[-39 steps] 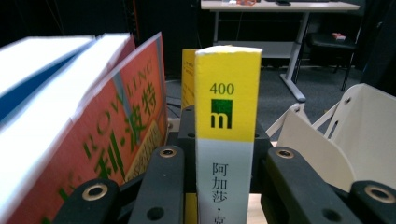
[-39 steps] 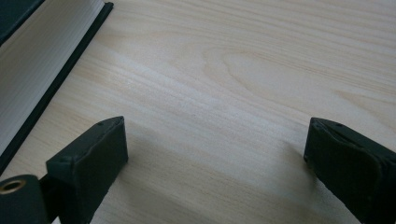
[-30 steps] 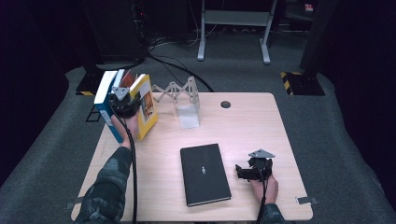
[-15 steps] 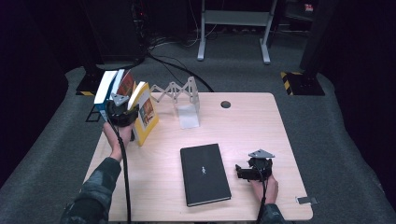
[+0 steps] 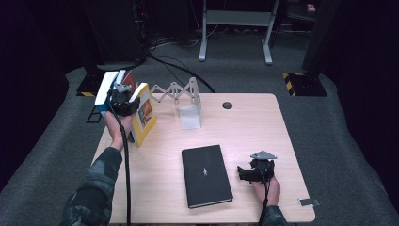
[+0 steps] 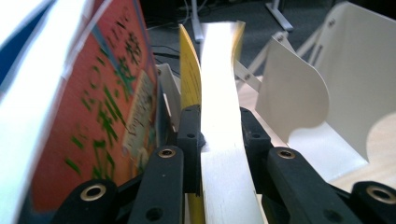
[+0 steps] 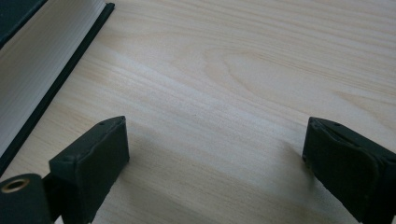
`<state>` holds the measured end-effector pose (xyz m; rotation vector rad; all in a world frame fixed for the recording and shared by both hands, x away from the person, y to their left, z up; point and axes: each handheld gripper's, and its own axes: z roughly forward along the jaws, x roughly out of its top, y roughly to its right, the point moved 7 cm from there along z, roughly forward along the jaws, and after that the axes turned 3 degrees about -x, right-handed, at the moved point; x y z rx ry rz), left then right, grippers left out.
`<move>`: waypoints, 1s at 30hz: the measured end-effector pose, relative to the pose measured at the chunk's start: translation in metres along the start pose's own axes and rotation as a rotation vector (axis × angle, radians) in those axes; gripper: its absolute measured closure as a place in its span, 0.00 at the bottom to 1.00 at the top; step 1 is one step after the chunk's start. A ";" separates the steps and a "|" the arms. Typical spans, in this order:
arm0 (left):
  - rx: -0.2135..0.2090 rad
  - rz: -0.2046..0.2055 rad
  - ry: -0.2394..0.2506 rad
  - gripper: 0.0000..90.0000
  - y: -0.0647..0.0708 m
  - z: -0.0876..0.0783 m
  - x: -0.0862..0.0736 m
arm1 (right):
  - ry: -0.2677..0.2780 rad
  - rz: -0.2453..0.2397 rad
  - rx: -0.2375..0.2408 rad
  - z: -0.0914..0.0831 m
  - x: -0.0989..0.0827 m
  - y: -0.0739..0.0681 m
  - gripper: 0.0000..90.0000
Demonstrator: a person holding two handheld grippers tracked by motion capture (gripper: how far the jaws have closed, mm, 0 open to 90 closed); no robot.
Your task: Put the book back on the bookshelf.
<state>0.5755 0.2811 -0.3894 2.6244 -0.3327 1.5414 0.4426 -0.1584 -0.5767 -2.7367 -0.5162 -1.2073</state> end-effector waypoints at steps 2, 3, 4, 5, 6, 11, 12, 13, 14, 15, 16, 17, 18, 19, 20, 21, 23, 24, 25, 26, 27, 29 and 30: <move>-0.002 -0.053 0.031 0.84 -0.004 0.001 0.004 | 0.002 0.001 0.000 0.000 0.000 0.000 0.07; 0.001 -0.079 0.053 0.84 -0.005 0.002 0.007 | 0.002 -0.001 0.001 0.000 0.000 0.000 0.07; 0.007 -0.093 0.058 0.84 -0.006 0.002 0.009 | 0.002 -0.001 0.001 0.000 0.000 0.000 0.07; 0.016 -0.094 0.074 0.84 -0.005 0.004 0.011 | 0.002 -0.001 0.001 0.000 0.000 0.000 0.07; 0.031 -0.088 0.090 0.84 -0.003 0.006 0.014 | 0.002 -0.001 0.001 0.000 0.000 0.000 0.07; 0.055 -0.084 0.112 0.84 -0.001 0.016 0.019 | 0.002 -0.001 0.001 0.000 0.000 0.000 0.07; 0.062 -0.079 0.121 0.84 -0.002 0.019 0.020 | 0.002 -0.001 0.001 0.000 0.000 0.000 0.07; 0.071 -0.084 0.115 0.84 -0.002 0.021 0.019 | 0.002 -0.002 0.001 0.000 0.000 0.000 0.07; 0.079 -0.085 0.119 0.84 -0.003 0.026 0.018 | 0.002 -0.002 0.001 0.000 0.000 0.000 0.07; 0.081 -0.091 0.112 0.84 -0.003 0.027 0.017 | 0.002 -0.001 0.001 0.000 0.000 0.000 0.07; 0.082 -0.089 0.105 0.84 -0.004 0.030 0.016 | 0.002 -0.001 0.001 0.000 0.000 0.000 0.07; 0.083 -0.089 0.114 0.84 -0.005 0.033 0.015 | 0.002 -0.002 0.001 0.000 0.000 0.000 0.07; 0.082 -0.087 0.109 0.84 -0.005 0.034 0.015 | 0.002 -0.001 0.001 0.000 0.000 0.000 0.07; 0.089 -0.097 0.118 0.83 -0.006 0.036 0.014 | 0.002 -0.001 0.001 0.000 0.000 0.000 0.07; 0.083 -0.101 0.106 0.83 -0.007 0.038 0.013 | 0.002 -0.002 0.002 0.000 0.000 0.000 0.07; 0.088 -0.101 0.114 0.83 -0.007 0.040 0.013 | 0.002 -0.002 0.001 0.000 0.000 0.000 0.08; 0.099 -0.083 0.099 0.83 -0.006 0.041 0.014 | 0.002 -0.002 0.001 0.000 0.000 0.000 0.08; 0.099 -0.083 0.099 0.83 -0.006 0.041 0.014 | 0.002 -0.002 0.001 0.000 0.000 0.000 0.08; 0.107 -0.074 0.096 0.80 -0.005 0.041 0.014 | 0.001 0.003 0.001 0.000 0.000 0.000 0.07; 0.110 -0.069 0.090 0.77 -0.005 0.040 0.014 | 0.002 0.003 0.001 0.000 0.000 0.000 0.08; 0.105 -0.068 0.088 0.77 -0.004 0.040 0.014 | 0.002 0.003 0.001 0.000 0.000 0.000 0.08; 0.057 -0.103 0.085 0.63 -0.002 0.033 0.015 | 0.002 0.003 0.000 0.000 0.000 0.000 0.07; 0.027 -0.115 0.077 0.59 0.001 0.028 0.015 | 0.002 0.003 -0.001 0.000 0.000 0.000 0.08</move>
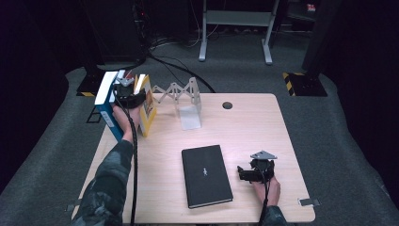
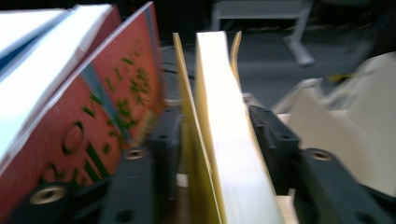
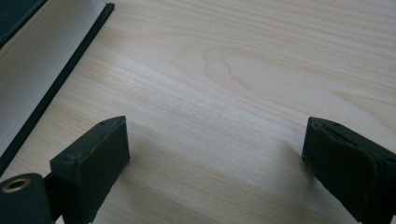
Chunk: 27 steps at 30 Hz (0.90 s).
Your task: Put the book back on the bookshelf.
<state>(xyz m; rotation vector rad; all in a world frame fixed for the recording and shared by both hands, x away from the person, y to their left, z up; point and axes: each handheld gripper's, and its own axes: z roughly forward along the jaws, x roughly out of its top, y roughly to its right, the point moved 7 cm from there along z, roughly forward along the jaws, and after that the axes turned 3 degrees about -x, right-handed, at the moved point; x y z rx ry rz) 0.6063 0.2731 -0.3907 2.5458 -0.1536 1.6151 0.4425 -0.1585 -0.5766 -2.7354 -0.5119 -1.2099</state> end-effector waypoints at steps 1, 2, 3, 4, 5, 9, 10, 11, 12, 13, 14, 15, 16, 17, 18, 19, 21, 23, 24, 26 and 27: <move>-0.006 0.005 -0.005 0.55 0.002 -0.004 0.000 | 0.000 0.003 -0.001 0.000 0.000 0.000 0.08; -0.015 0.015 0.000 0.53 0.004 -0.009 0.000 | 0.000 0.002 -0.001 0.000 0.000 0.000 0.08; -0.025 0.023 -0.011 0.47 0.006 -0.014 -0.001 | 0.000 0.002 0.000 0.000 0.000 0.000 0.08; -0.046 0.026 -0.023 0.45 0.008 -0.024 -0.003 | -0.001 0.005 0.000 0.000 0.000 0.000 0.08; -0.046 0.026 -0.023 0.43 0.008 -0.024 -0.003 | -0.001 0.005 0.000 0.000 0.000 0.000 0.08; -0.083 0.057 -0.061 0.31 0.012 -0.042 -0.012 | -0.006 -0.002 -0.002 -0.001 -0.001 0.001 0.08; -0.092 0.059 -0.064 0.31 0.012 -0.046 -0.014 | -0.006 -0.002 -0.002 -0.001 -0.001 0.001 0.08; -0.108 0.058 -0.068 0.30 0.014 -0.050 -0.016 | -0.007 -0.003 -0.001 -0.001 -0.001 0.001 0.08; -0.122 0.062 -0.081 0.26 0.014 -0.055 -0.019 | -0.002 -0.003 0.001 -0.001 -0.001 0.001 0.08; -0.142 0.061 -0.072 0.24 0.015 -0.063 -0.021 | -0.002 -0.002 0.001 -0.001 -0.001 0.001 0.08; -0.142 0.061 -0.072 0.23 0.015 -0.063 -0.021 | -0.002 -0.002 0.001 -0.001 -0.001 0.001 0.08; -0.157 0.059 -0.069 0.23 0.017 -0.068 -0.024 | -0.002 0.000 0.000 -0.001 -0.001 0.001 0.08; -0.175 0.065 -0.071 0.22 0.018 -0.072 -0.026 | -0.003 0.002 0.001 -0.001 -0.001 0.001 0.08; -0.186 0.068 -0.071 0.21 0.020 -0.075 -0.029 | -0.003 0.001 0.000 -0.001 -0.001 0.001 0.08; -0.202 0.070 -0.071 0.20 0.022 -0.079 -0.032 | -0.005 0.001 0.001 -0.001 -0.001 0.001 0.08; -0.218 0.068 -0.069 0.19 0.023 -0.081 -0.034 | -0.006 0.001 0.000 -0.001 -0.002 0.000 0.08; -0.232 0.082 -0.075 0.19 0.028 -0.086 -0.042 | -0.005 0.010 -0.001 -0.002 -0.001 -0.001 0.08; -0.259 0.095 -0.091 0.18 0.032 -0.087 -0.053 | -0.008 0.005 -0.003 -0.002 -0.002 -0.001 0.08; -0.277 0.098 -0.100 0.17 0.034 -0.087 -0.058 | -0.016 0.005 -0.003 -0.002 -0.002 -0.001 0.08; -0.306 0.102 -0.121 0.15 0.037 -0.086 -0.068 | -0.020 0.006 0.003 -0.003 -0.003 -0.002 0.08; -0.322 0.101 -0.135 0.15 0.040 -0.084 -0.074 | -0.025 0.005 0.002 -0.004 -0.003 -0.002 0.08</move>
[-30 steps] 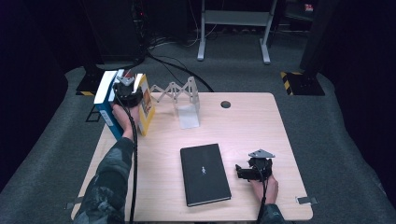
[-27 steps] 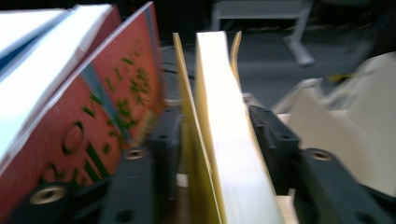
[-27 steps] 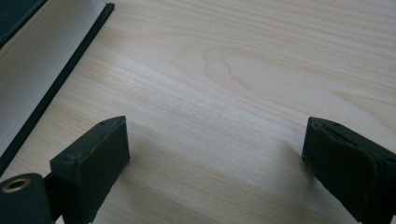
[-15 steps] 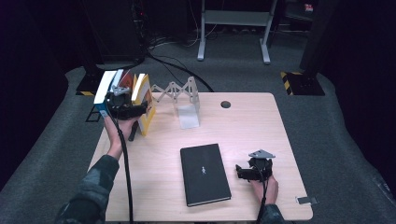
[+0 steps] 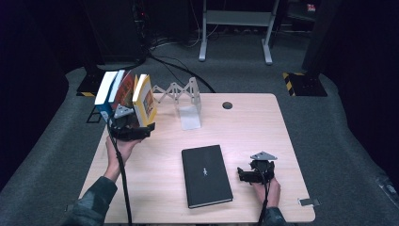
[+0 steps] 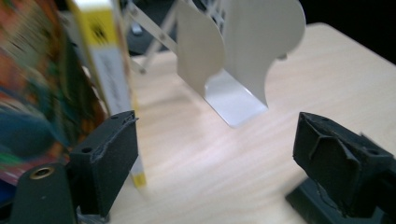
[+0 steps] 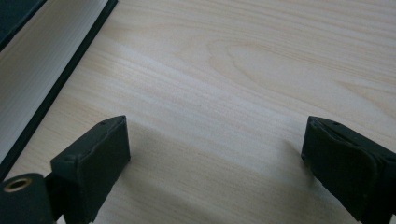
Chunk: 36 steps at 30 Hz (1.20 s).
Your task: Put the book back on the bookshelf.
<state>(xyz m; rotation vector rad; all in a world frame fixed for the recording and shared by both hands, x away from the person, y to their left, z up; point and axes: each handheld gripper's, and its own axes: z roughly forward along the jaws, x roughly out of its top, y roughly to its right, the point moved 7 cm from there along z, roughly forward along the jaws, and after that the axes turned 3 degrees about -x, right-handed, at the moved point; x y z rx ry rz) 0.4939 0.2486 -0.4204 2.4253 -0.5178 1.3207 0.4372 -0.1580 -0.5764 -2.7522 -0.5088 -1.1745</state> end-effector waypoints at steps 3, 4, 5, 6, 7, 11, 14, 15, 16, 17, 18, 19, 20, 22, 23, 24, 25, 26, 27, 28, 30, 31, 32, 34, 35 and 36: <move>-0.053 -0.017 -0.032 0.11 0.005 0.012 -0.016 | -0.008 0.013 0.010 -0.003 -0.002 0.000 0.06; -0.072 -0.021 -0.044 0.11 0.007 0.017 -0.021 | -0.007 0.035 0.028 -0.006 -0.003 -0.001 0.05; -0.082 -0.025 -0.059 0.09 0.009 0.022 -0.026 | 0.000 0.054 0.046 -0.009 -0.005 -0.001 0.06; -0.105 -0.025 -0.073 0.06 0.012 0.028 -0.032 | -0.003 0.070 0.051 -0.013 -0.007 -0.002 0.05; -0.141 -0.023 -0.099 0.05 0.016 0.037 -0.040 | 0.003 0.081 0.076 -0.021 -0.009 -0.005 0.06; -0.177 -0.032 -0.126 0.02 0.027 0.053 -0.051 | 0.013 0.080 0.116 -0.037 -0.008 -0.016 0.07; -0.212 -0.021 -0.145 0.02 0.041 0.069 -0.060 | 0.021 0.057 0.144 -0.051 -0.004 -0.031 0.09; -0.215 -0.014 -0.149 0.02 0.045 0.073 -0.063 | 0.020 0.049 0.153 -0.055 -0.003 -0.037 0.10; -0.223 -0.004 -0.163 0.03 0.049 0.078 -0.065 | 0.014 0.040 0.161 -0.058 -0.002 -0.045 0.10; -0.228 0.003 -0.166 0.03 0.053 0.081 -0.067 | 0.009 0.020 0.164 -0.060 -0.002 -0.051 0.12; -0.253 0.004 -0.176 0.05 0.062 0.088 -0.070 | 0.001 0.014 0.188 -0.064 -0.004 -0.065 0.14; -0.253 0.004 -0.176 0.06 0.062 0.088 -0.070 | 0.001 0.014 0.188 -0.064 -0.004 -0.065 0.14; -0.266 0.021 -0.197 0.07 0.069 0.094 -0.073 | -0.004 -0.007 0.213 -0.066 -0.005 -0.076 0.15; -0.275 0.026 -0.207 0.09 0.072 0.097 -0.075 | -0.008 -0.015 0.223 -0.067 -0.006 -0.080 0.16; -0.287 0.036 -0.216 0.12 0.075 0.100 -0.076 | -0.019 -0.019 0.244 -0.070 -0.008 -0.089 0.16; -0.290 0.044 -0.222 0.12 0.078 0.102 -0.077 | -0.019 -0.019 0.244 -0.070 -0.008 -0.089 0.16; -0.302 0.063 -0.231 0.15 0.080 0.104 -0.078 | -0.019 -0.025 0.252 -0.071 -0.008 -0.092 0.17; -0.309 0.054 -0.229 0.17 0.083 0.106 -0.079 | -0.021 -0.034 0.254 -0.073 -0.010 -0.094 0.18; -0.304 0.074 -0.240 0.22 0.084 0.108 -0.080 | -0.021 -0.048 0.277 -0.077 -0.013 -0.099 0.19; -0.323 0.072 -0.242 0.25 0.089 0.111 -0.082 | -0.027 -0.044 0.289 -0.080 -0.014 -0.101 0.20; -0.314 0.081 -0.251 0.27 0.090 0.113 -0.083 | -0.023 -0.052 0.294 -0.081 -0.016 -0.102 0.21; -0.319 0.091 -0.266 0.29 0.091 0.114 -0.085 | -0.031 -0.057 0.298 -0.083 -0.018 -0.104 0.22; -0.339 0.075 -0.250 0.33 0.094 0.115 -0.085 | -0.025 -0.069 0.304 -0.084 -0.019 -0.106 0.23; -0.350 0.089 -0.256 0.37 0.094 0.114 -0.085 | -0.033 -0.082 0.312 -0.086 -0.023 -0.109 0.25; -0.362 0.080 -0.250 0.43 0.095 0.114 -0.085 | -0.044 -0.088 0.319 -0.085 -0.027 -0.111 0.30; -0.371 0.077 -0.257 0.44 0.095 0.114 -0.085 | -0.056 -0.089 0.314 -0.083 -0.029 -0.111 0.34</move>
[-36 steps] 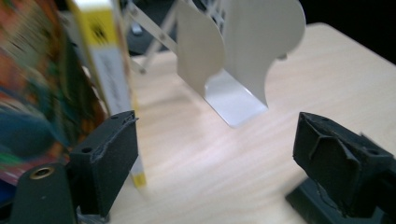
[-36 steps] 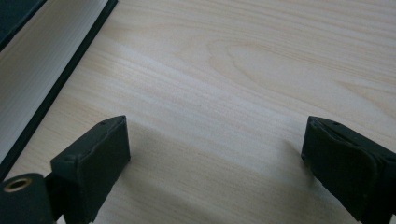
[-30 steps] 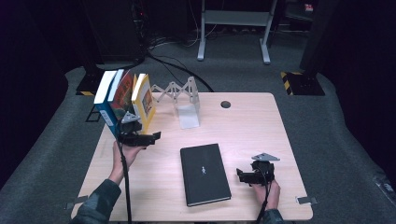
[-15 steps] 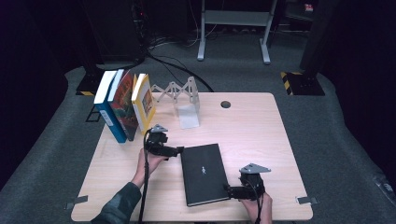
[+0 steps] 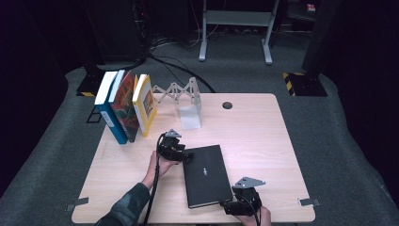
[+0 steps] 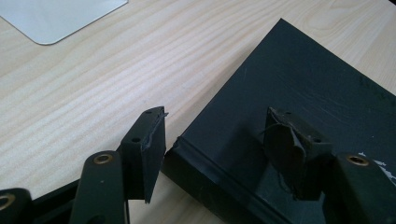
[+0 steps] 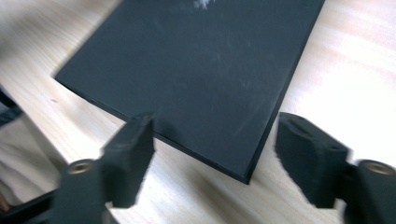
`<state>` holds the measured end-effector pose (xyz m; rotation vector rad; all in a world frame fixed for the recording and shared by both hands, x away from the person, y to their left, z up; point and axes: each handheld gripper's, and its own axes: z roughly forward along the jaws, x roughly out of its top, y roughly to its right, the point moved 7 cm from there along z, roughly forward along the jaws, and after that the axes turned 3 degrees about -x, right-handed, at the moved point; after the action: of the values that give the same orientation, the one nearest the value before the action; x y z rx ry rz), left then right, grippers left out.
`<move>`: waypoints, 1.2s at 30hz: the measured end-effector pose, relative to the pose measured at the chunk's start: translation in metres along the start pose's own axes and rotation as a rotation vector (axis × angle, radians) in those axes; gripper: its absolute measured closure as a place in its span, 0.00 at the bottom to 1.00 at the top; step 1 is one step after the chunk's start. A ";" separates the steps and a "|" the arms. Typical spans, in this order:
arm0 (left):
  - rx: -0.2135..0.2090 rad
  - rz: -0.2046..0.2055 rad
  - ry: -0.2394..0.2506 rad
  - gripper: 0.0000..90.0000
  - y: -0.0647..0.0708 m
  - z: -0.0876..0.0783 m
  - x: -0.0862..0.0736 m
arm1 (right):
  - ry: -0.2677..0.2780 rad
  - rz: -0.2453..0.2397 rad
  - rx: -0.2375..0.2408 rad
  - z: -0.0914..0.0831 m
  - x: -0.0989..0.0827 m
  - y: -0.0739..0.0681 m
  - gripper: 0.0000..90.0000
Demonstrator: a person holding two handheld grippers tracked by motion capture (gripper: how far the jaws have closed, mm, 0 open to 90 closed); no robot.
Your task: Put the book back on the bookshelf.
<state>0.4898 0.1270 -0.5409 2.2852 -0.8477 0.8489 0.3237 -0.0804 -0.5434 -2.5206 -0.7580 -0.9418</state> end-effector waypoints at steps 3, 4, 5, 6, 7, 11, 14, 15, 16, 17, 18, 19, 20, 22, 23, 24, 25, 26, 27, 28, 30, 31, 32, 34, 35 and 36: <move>-0.012 -0.017 0.005 0.45 -0.001 0.000 -0.001 | 0.007 0.018 0.025 0.004 -0.002 0.002 0.36; -0.012 -0.017 0.005 0.45 -0.001 0.000 -0.001 | 0.007 0.018 0.025 0.004 -0.002 0.002 0.36; -0.016 -0.028 0.006 0.45 -0.001 0.000 -0.001 | 0.011 0.028 0.038 0.004 -0.002 0.002 0.37; -0.013 -0.038 0.013 0.45 -0.001 0.001 -0.001 | 0.009 0.031 0.048 0.004 -0.003 0.003 0.38; -0.010 -0.039 0.013 0.45 -0.001 0.001 -0.001 | 0.009 0.031 0.048 0.004 -0.003 0.003 0.38; 0.012 -0.073 0.031 0.45 -0.002 0.000 -0.003 | 0.015 0.035 0.039 0.003 -0.003 0.007 0.41; 0.009 -0.106 0.054 0.47 -0.004 0.000 -0.003 | 0.031 0.060 0.012 0.002 -0.001 0.021 0.43; 0.009 -0.116 0.059 0.47 -0.004 0.001 -0.003 | 0.035 0.066 -0.003 0.001 0.001 0.029 0.43; 0.016 -0.123 0.071 0.47 -0.004 0.002 -0.002 | 0.035 0.066 -0.003 0.001 0.001 0.029 0.43; 0.017 -0.126 0.076 0.47 -0.004 0.002 -0.002 | 0.033 0.073 -0.010 0.001 0.002 0.033 0.43; 0.021 -0.125 0.078 0.48 -0.005 0.003 -0.001 | 0.032 0.073 -0.020 0.002 0.003 0.037 0.43; 0.022 -0.143 0.088 0.48 -0.005 0.005 0.000 | 0.034 0.072 -0.034 0.002 0.005 0.041 0.43; 0.020 -0.144 0.088 0.49 -0.006 0.006 0.001 | 0.037 0.074 -0.052 0.002 0.007 0.046 0.43; 0.025 -0.141 0.099 0.49 -0.007 0.009 0.004 | 0.032 0.081 -0.070 0.002 0.009 0.053 0.43; 0.023 -0.149 0.104 0.49 -0.008 0.010 0.005 | 0.023 0.083 -0.073 0.003 0.012 0.059 0.42; 0.017 -0.153 0.098 0.49 -0.008 0.011 0.006 | 0.012 0.092 -0.067 0.004 0.013 0.060 0.42; 0.016 -0.157 0.098 0.49 -0.008 0.011 0.007 | 0.012 0.092 -0.067 0.004 0.013 0.060 0.42; 0.022 -0.153 0.091 0.49 -0.009 0.011 0.007 | 0.000 0.103 -0.057 0.003 0.015 0.061 0.42; 0.022 -0.154 0.088 0.49 -0.009 0.011 0.008 | 0.012 0.113 -0.045 0.003 0.018 0.062 0.43; 0.019 -0.154 0.086 0.48 -0.010 0.011 0.008 | 0.030 0.125 -0.032 0.002 0.021 0.062 0.43; 0.013 -0.171 0.070 0.46 -0.011 0.011 0.007 | 0.050 0.128 -0.038 0.000 0.028 0.064 0.46; 0.012 -0.179 0.069 0.44 -0.012 0.011 0.008 | 0.043 0.117 -0.062 0.002 0.030 0.065 0.49; 0.008 -0.178 0.064 0.44 -0.012 0.011 0.007 | 0.025 0.119 -0.071 0.004 0.030 0.065 0.51; -0.007 -0.178 0.054 0.45 -0.011 0.010 0.007 | 0.023 0.116 -0.066 0.008 0.031 0.068 0.51; -0.013 -0.178 0.048 0.45 -0.010 0.009 0.006 | 0.024 0.124 -0.059 0.009 0.031 0.069 0.51; -0.013 -0.176 0.044 0.45 -0.010 0.009 0.006 | 0.027 0.114 -0.058 0.009 0.032 0.070 0.52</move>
<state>0.5036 0.1256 -0.5454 2.2814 -0.6207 0.8094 0.3894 -0.1202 -0.5370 -2.5650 -0.5794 -0.9704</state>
